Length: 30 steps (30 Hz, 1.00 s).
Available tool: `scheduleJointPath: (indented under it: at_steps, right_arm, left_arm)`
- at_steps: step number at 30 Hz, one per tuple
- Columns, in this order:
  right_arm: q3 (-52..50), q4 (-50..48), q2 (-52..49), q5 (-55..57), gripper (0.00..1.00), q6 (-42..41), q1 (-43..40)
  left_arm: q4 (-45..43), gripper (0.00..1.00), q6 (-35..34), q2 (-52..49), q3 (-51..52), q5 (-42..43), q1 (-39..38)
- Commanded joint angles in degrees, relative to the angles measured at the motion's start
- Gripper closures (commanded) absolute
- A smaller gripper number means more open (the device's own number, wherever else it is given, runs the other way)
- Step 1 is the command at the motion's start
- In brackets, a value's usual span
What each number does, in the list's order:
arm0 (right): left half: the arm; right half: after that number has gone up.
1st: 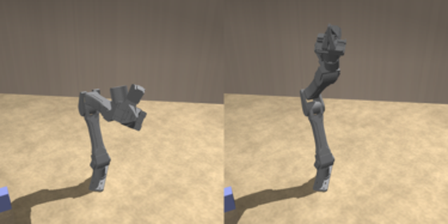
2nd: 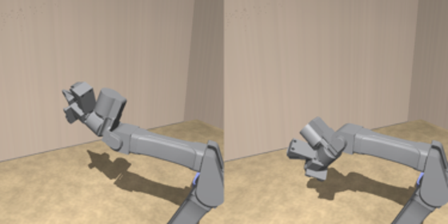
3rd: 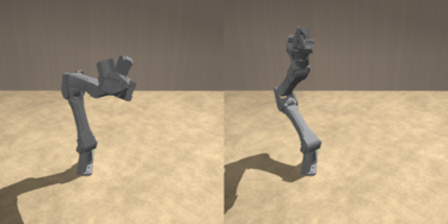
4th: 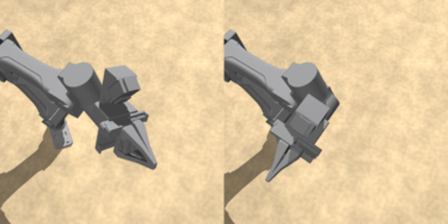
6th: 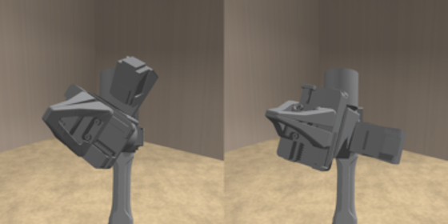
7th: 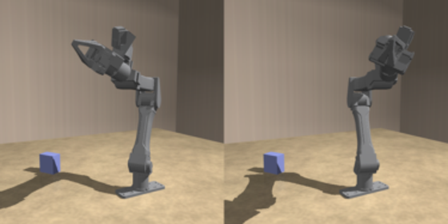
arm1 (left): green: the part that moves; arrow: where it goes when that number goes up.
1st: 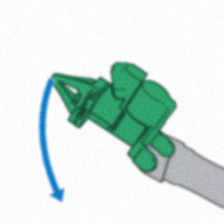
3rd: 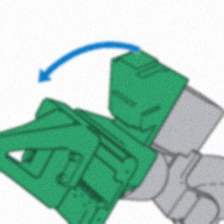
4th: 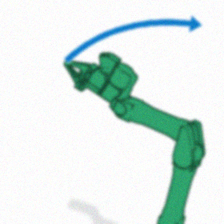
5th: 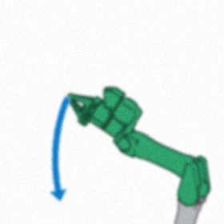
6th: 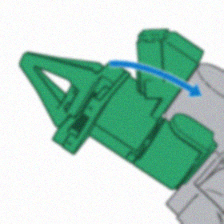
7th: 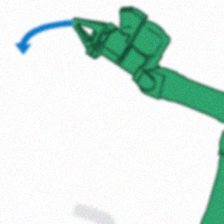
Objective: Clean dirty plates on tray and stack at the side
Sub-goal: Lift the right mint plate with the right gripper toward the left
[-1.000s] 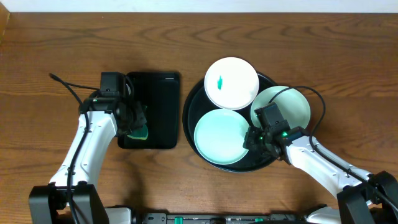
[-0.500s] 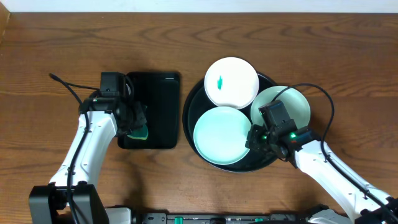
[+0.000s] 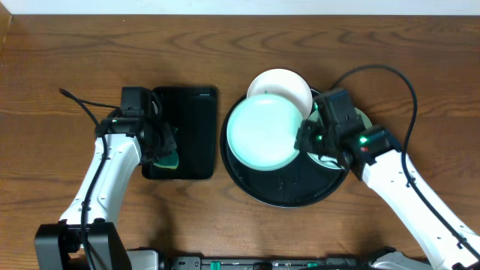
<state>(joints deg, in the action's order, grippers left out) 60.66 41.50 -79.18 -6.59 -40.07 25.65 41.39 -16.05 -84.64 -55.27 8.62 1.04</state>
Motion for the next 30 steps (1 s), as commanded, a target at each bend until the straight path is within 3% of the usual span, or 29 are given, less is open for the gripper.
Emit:
scheduleJointPath:
  at_steps: [1, 6, 17, 20, 30]
  right_arm:
    - [3.9, 0.0, -4.1, 1.4, 0.98, 1.2, 0.4]
    - [6.3, -6.0, -10.7, 1.4, 0.98, 1.2, 2.3]
    - [7.1, -38.2, -25.3, 13.4, 0.98, -3.8, 12.3]
    - [11.0, -41.7, -30.9, 16.3, 0.98, -3.6, 14.7]
    - [23.9, -42.4, -37.7, 32.4, 0.98, 18.3, 20.3]
  left_arm:
    - [0.2, 0.92, 1.0, -0.1, -1.2, -0.3, 0.2]
    - [0.2, 0.92, 1.0, -0.1, -1.2, -0.4, 0.2]
    - [0.0, 0.92, 1.0, -0.2, -0.3, -2.3, 0.2]
    - [0.6, 0.92, 1.0, -0.2, -0.3, -2.3, 0.2]
    - [2.1, 0.92, 0.5, -0.2, -0.3, -5.5, 0.2]
